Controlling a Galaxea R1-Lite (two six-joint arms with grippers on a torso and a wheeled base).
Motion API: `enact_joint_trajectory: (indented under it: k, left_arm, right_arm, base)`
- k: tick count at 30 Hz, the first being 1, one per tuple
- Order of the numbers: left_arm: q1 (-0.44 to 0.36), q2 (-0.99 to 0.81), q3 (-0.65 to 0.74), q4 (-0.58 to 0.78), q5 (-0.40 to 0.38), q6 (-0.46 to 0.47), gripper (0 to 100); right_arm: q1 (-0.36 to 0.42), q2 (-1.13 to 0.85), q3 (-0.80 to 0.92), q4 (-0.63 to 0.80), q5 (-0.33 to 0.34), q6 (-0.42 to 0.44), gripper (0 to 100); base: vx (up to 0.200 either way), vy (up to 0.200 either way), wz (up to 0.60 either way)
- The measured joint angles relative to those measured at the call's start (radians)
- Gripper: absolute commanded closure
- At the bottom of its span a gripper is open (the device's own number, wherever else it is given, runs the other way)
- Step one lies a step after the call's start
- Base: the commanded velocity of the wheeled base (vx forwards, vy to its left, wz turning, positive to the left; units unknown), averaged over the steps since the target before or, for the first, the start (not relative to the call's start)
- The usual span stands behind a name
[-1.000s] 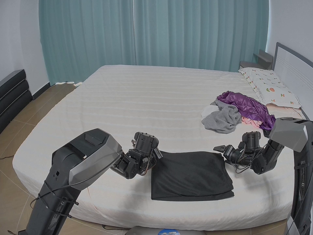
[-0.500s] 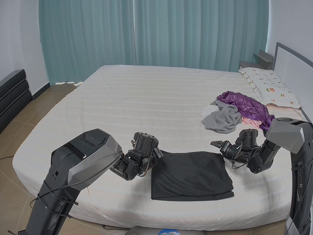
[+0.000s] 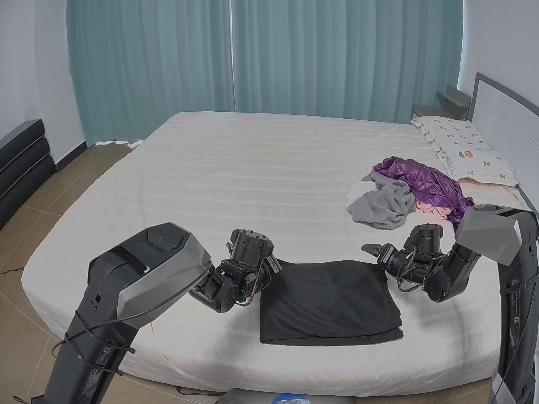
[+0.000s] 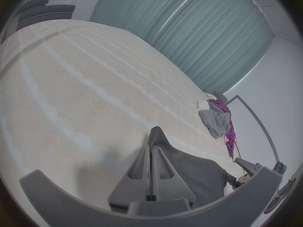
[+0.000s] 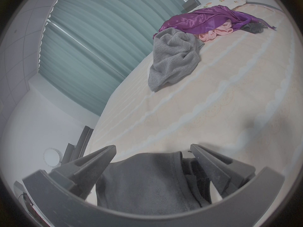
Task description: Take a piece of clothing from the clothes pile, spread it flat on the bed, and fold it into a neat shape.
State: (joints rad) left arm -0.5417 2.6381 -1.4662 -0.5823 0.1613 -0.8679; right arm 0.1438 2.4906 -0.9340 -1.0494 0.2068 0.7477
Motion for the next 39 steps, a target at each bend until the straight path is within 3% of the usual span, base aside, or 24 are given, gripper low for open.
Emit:
enact_joint_trajectory:
  k: [2,3,34,35,36,39]
  left_arm:
    - [0.0,0.0,0.0,0.0,0.0,0.0,100]
    - [0.0,0.0,0.0,0.0,0.0,0.0,100]
    - [0.0,0.0,0.004,0.004,-0.001,0.006,100]
    - [0.0,0.0,0.004,0.006,-0.001,0.006,0]
    - [0.0,0.0,0.004,0.007,-0.002,0.006,0]
    - [0.0,0.0,0.004,0.007,-0.002,0.005,0]
  right_arm:
    - [0.004,0.005,0.004,0.0,0.0,-0.01,0]
    - [0.006,0.007,0.005,0.0,0.0,-0.013,100]
    - [-0.046,0.04,-0.011,0.01,-0.038,-0.03,100]
    - [-0.045,0.04,-0.01,0.011,-0.038,-0.03,100]
    - [-0.043,0.041,-0.01,0.012,-0.038,-0.029,0]
    - [-0.04,0.039,-0.006,0.004,-0.036,-0.026,0]
  base:
    - [0.0,0.0,0.0]
    - [0.0,0.0,0.0]
    - [0.0,0.0,0.0]
    - [0.0,0.0,0.0]
    - [0.0,0.0,0.0]
    - [0.0,0.0,0.0]
